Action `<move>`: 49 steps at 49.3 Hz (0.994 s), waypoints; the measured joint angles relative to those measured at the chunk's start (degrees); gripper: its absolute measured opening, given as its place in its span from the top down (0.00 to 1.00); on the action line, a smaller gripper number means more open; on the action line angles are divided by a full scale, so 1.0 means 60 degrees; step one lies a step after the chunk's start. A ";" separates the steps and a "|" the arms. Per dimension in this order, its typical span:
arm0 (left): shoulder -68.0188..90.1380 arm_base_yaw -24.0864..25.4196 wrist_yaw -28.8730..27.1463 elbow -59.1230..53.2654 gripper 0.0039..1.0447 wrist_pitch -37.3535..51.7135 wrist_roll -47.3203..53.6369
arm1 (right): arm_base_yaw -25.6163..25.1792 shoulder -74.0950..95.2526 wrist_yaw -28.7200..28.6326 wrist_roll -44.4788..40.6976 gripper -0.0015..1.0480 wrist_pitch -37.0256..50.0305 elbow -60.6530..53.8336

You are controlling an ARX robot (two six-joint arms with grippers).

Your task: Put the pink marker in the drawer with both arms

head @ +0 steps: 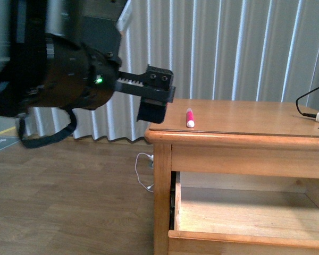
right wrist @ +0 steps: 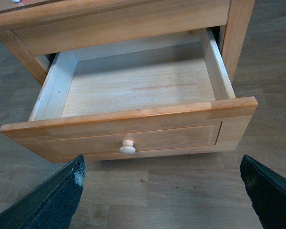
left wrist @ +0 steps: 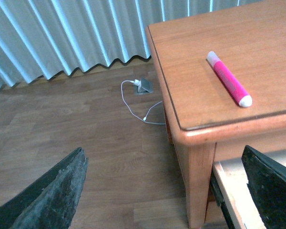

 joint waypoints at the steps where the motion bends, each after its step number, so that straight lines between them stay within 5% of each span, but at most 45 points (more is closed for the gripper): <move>1: 0.0262 0.0000 -0.0004 0.0299 0.06 -0.0055 0.0004 | 0.0000 0.0000 0.0000 0.0004 0.09 0.0000 0.0000; 18: 0.4156 -0.0106 0.0102 0.5370 0.06 -0.2197 -0.0437 | 0.0000 0.0004 0.0000 0.0004 0.09 0.0000 0.0000; 49: 0.6135 -0.0331 0.0288 0.7861 0.06 -0.3603 -0.0911 | 0.0000 0.0004 0.0000 0.0004 0.09 0.0000 0.0000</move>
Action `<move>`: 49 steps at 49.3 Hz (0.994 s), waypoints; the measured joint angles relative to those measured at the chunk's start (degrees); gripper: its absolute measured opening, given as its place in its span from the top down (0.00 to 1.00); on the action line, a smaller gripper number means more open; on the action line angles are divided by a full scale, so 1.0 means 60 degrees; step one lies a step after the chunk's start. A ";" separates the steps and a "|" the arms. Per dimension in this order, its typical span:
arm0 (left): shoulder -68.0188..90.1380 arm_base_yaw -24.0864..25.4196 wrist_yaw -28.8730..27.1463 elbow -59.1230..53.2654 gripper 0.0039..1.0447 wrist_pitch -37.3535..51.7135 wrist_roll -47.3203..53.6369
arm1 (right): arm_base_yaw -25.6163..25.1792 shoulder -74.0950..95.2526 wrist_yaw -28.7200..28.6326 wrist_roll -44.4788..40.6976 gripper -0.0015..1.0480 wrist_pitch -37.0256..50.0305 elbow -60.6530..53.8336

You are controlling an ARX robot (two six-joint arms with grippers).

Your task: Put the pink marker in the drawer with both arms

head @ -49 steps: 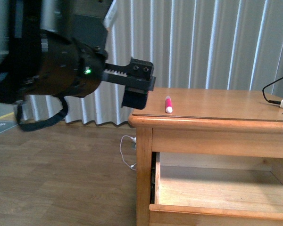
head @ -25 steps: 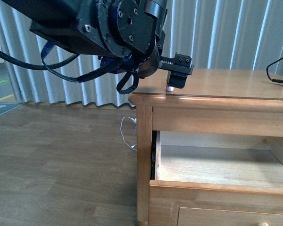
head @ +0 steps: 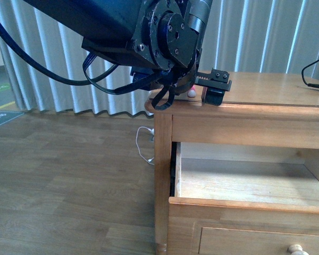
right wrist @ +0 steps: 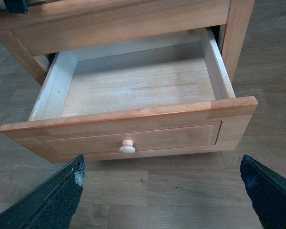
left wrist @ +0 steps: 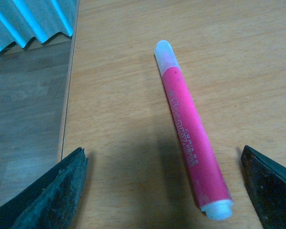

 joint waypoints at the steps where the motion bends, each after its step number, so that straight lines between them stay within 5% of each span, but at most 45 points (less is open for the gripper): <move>1: 0.0000 0.0000 0.0015 0.0000 0.06 -0.0015 0.0000 | 0.0000 0.0000 0.0000 0.0000 0.09 0.0000 0.0000; 7: 0.0036 0.0000 0.0044 0.0077 0.08 -0.0146 0.0000 | 0.0000 0.0000 0.0000 0.0000 0.09 0.0000 0.0000; 32: 0.0062 0.0062 0.0077 0.0098 0.85 -0.0295 0.0211 | 0.0000 0.0000 0.0000 0.0000 0.09 0.0000 0.0000; 39: -0.0299 0.0120 0.0663 -0.0561 0.86 0.0288 0.0397 | 0.0000 0.0000 0.0000 0.0000 0.09 0.0000 0.0000; 49: -0.1570 0.0219 0.2798 -0.2357 0.86 0.1293 0.0845 | 0.0000 0.0000 0.0000 0.0000 0.09 0.0000 0.0000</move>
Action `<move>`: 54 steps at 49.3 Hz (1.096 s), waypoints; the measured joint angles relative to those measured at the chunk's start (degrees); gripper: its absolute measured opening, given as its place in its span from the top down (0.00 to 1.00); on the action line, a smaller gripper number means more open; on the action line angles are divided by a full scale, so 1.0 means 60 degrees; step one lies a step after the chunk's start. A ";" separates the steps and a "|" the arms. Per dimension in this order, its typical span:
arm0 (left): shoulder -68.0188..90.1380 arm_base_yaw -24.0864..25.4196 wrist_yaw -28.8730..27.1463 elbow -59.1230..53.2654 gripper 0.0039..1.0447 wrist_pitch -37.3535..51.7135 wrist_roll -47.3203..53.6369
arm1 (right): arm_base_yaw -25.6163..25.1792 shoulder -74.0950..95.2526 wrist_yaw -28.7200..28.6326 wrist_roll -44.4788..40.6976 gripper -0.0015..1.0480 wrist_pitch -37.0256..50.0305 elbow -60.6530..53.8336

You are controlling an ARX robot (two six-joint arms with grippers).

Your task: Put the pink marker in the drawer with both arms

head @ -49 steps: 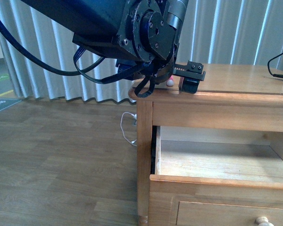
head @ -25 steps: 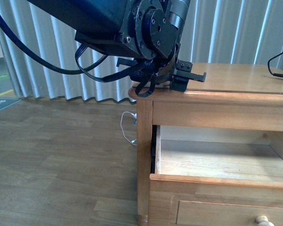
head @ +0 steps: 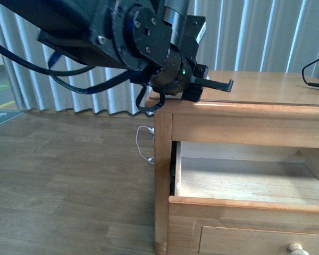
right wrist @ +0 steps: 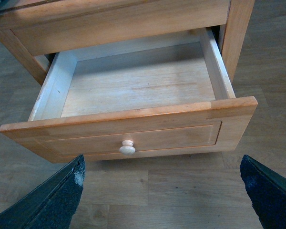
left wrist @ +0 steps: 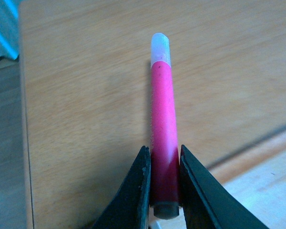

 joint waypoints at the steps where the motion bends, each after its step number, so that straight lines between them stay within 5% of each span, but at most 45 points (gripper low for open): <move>1: -0.0208 0.0004 0.0266 -0.0219 0.86 0.0069 0.0055 | 0.0000 0.0000 0.0000 0.0000 0.09 0.0000 0.0000; 19: -0.2688 -0.0098 0.3162 -0.3049 0.86 0.0543 0.1588 | 0.0000 0.0000 0.0000 0.0000 0.09 0.0000 0.0000; 54: -0.0295 -0.0761 0.2204 -0.3089 0.86 0.0860 0.2503 | 0.0000 0.0000 0.0004 0.0000 0.09 0.0000 0.0000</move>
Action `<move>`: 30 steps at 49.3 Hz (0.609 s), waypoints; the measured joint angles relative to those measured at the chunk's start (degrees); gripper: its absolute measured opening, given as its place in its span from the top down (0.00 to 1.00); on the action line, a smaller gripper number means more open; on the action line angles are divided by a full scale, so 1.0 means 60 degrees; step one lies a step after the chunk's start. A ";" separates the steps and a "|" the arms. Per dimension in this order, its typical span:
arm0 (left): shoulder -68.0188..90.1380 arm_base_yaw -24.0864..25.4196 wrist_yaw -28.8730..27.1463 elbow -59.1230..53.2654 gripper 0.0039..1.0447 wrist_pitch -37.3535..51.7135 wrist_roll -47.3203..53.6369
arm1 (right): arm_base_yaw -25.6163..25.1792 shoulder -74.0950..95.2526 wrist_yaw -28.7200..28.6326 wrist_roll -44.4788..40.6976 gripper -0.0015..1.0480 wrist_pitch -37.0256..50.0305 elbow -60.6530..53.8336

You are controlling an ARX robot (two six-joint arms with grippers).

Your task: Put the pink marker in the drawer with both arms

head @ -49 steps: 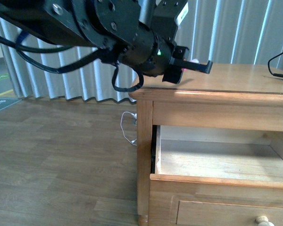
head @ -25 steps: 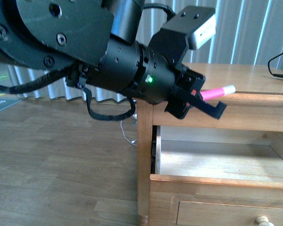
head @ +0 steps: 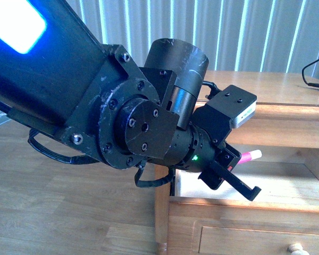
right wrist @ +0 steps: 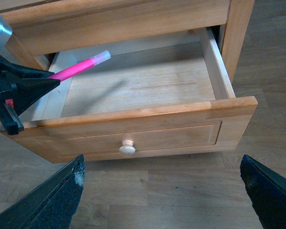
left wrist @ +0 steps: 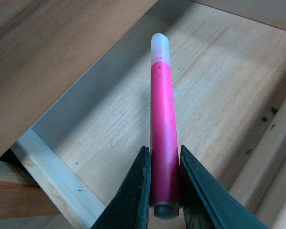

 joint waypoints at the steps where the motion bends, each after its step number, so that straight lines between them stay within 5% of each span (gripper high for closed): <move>1: 0.0044 -0.0004 -0.0069 0.0022 0.84 0.0029 -0.0025 | 0.0000 0.0000 0.0000 0.0000 0.09 0.0000 0.0000; 11: 0.0055 0.0000 -0.0539 0.0047 0.54 0.0342 -0.0091 | 0.0000 0.0000 -0.0004 -0.0004 0.09 0.0000 0.0000; 23: -0.1654 0.0076 -0.2368 -0.1570 0.07 0.1308 -0.0929 | 0.0000 0.0000 0.0000 0.0000 0.09 0.0000 0.0000; 30: -0.3246 0.0280 -0.3126 -0.2841 0.06 0.2040 -0.1293 | 0.0000 0.0000 -0.0004 0.0000 0.09 0.0000 0.0000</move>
